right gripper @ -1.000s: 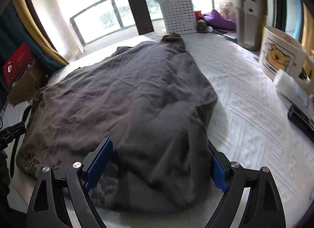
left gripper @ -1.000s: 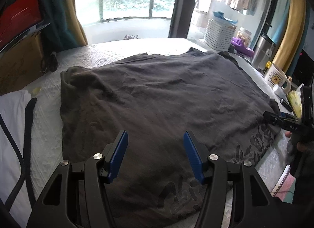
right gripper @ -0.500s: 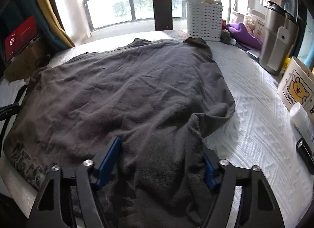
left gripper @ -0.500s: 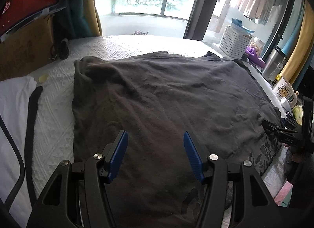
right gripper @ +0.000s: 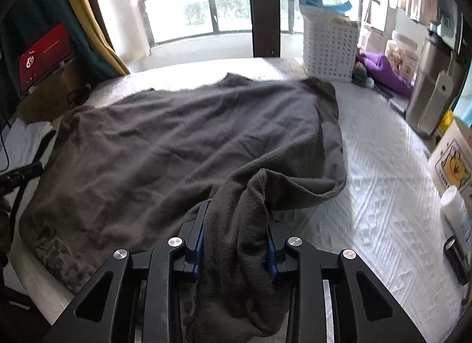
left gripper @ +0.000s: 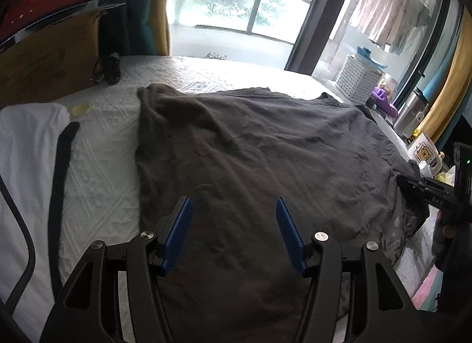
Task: Fold small clothes
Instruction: 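Grasp the shirt edge with the right gripper and lift it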
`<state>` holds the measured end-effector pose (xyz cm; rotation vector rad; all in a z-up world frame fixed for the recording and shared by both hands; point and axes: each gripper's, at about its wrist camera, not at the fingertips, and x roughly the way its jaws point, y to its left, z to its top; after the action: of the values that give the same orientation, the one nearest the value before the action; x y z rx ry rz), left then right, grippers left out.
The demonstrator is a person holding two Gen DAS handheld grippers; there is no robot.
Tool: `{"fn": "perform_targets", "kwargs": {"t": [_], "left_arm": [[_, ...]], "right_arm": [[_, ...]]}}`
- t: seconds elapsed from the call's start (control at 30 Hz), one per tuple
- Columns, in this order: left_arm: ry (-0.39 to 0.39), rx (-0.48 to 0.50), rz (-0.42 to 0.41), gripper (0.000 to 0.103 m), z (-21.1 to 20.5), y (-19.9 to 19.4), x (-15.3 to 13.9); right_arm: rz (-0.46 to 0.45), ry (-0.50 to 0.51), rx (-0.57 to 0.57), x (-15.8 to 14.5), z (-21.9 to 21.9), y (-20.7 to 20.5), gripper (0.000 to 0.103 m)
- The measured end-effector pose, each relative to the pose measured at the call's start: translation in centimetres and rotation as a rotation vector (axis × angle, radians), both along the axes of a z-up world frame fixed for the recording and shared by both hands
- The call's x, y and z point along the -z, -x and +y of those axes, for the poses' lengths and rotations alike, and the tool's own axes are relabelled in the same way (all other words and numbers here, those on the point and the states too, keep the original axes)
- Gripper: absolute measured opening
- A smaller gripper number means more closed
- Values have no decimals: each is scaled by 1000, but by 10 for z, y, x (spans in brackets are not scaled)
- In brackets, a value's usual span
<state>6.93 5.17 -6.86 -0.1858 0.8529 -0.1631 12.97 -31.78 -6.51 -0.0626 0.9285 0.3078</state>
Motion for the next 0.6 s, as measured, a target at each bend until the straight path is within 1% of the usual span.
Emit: {"fn": "perform_targets", "kwargs": {"t": [0.17,0.3,0.43,0.5,0.6], "left_arm": [[22,-16,-12,59,18,8,3],[41,-31,-27,59,32,16,4],[59,-49,-41,59,48,24,3],[64,-59,-52,59,54,28,1],[72,-76,-72,59,66,35,-3]], "right_arm": [[-42,27,-35,-20,26,-1,33],[-62,53,-78,-30,52,-2,32],[-71,67,-123,-37,81,-2,32],[-73,71,-154,-40,97,-2,28],[-69,79,-202,-41,122,0,28]]}}
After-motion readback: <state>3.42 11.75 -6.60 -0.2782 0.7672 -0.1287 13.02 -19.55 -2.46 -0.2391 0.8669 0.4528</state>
